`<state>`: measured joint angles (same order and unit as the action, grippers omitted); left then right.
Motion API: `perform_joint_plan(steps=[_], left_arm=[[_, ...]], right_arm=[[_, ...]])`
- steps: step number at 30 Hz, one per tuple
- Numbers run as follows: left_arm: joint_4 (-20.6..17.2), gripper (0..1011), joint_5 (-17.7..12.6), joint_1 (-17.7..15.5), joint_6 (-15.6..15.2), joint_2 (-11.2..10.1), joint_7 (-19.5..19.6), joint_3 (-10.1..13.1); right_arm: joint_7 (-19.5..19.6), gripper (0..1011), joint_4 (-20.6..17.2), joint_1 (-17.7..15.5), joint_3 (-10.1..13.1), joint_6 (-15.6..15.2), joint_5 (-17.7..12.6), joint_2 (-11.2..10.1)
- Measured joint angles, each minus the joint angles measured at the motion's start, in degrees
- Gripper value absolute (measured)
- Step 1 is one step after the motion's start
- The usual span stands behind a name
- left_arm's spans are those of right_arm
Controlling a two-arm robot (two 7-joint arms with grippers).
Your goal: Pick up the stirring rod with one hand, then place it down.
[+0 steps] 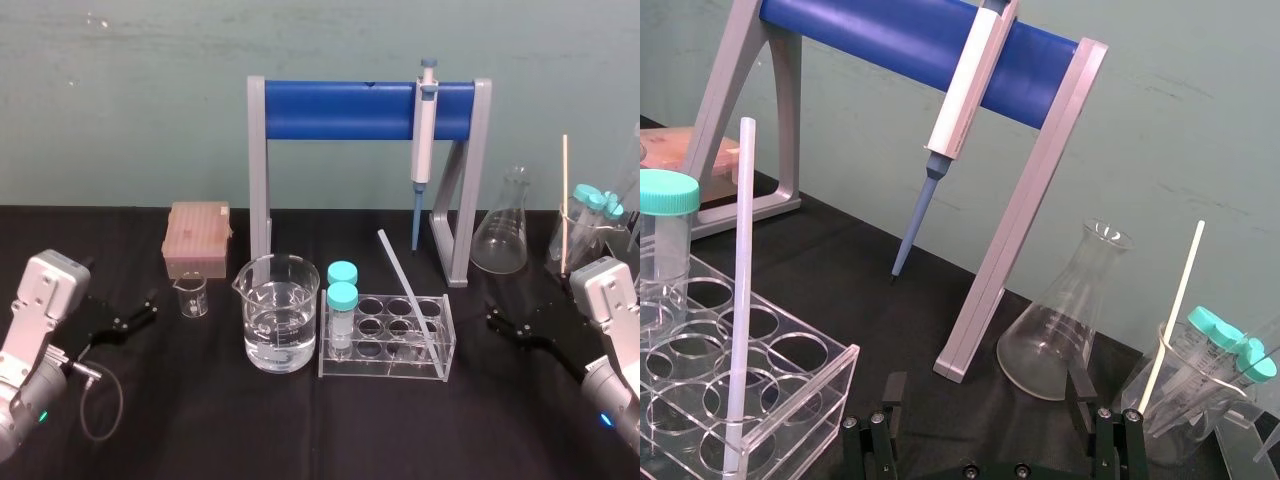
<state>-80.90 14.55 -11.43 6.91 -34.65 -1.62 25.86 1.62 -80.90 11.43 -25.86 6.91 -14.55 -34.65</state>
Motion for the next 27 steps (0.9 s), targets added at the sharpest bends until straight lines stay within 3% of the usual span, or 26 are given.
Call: perform_joint_plan(steps=[27], left_arm=[[0.0, 1000, 0.0, 0.0, 0.0, 0.0, 0.0, 0.0]], right_arm=[[0.0, 1003, 0.0, 0.0, 0.0, 0.0, 0.0, 0.0]])
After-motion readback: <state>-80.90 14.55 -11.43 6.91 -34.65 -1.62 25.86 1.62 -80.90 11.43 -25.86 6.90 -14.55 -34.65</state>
